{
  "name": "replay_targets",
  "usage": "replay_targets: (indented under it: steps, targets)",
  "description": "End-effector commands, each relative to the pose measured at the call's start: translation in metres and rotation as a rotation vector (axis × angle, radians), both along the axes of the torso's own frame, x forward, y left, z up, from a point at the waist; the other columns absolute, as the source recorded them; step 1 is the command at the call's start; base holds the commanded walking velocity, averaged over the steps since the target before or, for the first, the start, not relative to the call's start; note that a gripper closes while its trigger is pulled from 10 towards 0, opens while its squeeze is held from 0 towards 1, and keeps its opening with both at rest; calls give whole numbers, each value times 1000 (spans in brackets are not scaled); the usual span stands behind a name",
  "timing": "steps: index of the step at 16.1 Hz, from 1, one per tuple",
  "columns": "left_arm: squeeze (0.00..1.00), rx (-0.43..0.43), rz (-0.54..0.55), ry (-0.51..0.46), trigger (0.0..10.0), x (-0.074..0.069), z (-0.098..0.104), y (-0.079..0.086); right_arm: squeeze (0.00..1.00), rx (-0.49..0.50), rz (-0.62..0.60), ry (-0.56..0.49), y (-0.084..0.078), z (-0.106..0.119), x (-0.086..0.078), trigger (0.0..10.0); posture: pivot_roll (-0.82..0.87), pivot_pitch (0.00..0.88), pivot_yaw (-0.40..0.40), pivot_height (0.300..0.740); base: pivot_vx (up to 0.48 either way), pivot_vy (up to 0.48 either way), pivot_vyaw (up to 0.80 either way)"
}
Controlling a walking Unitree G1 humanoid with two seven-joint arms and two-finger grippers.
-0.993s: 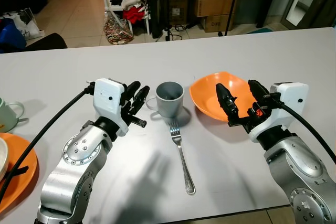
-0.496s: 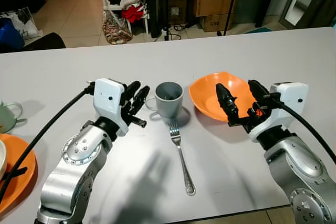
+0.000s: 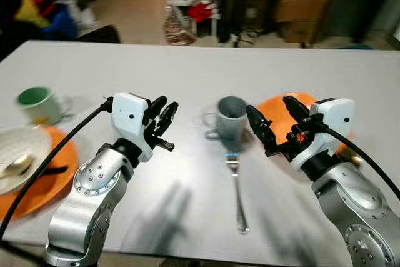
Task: Setting the table
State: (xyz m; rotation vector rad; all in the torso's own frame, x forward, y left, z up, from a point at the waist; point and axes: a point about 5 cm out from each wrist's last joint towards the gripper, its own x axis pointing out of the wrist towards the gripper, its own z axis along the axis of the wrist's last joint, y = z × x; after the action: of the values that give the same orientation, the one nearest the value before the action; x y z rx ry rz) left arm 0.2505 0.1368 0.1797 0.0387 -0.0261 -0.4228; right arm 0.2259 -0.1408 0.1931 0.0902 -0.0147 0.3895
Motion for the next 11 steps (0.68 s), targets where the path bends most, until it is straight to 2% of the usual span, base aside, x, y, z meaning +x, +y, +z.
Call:
replay_targets:
  steps: [1,4,8,11]
  targets:
    - [0,1,10,-4,10000,0,2,2,0,-3,5,-4,-1,1,1,10000,45,0,47,740,0,0,800]
    - [0,-1,-39,3,10000,-6,2,-1,0,33,-7,-9,-1,1,-2,10000,38,0,57,740,0,0,800]
    - [0,-12,5,11,10000,4,2,1,0,40,-25,-9,-1,0,-1,10000,19,0,84,740,0,0,800]
    - [0,8,8,9,10000,4,1,1,0,43,-31,-8,-1,-1,0,10000,26,0,77,740,0,0,800]
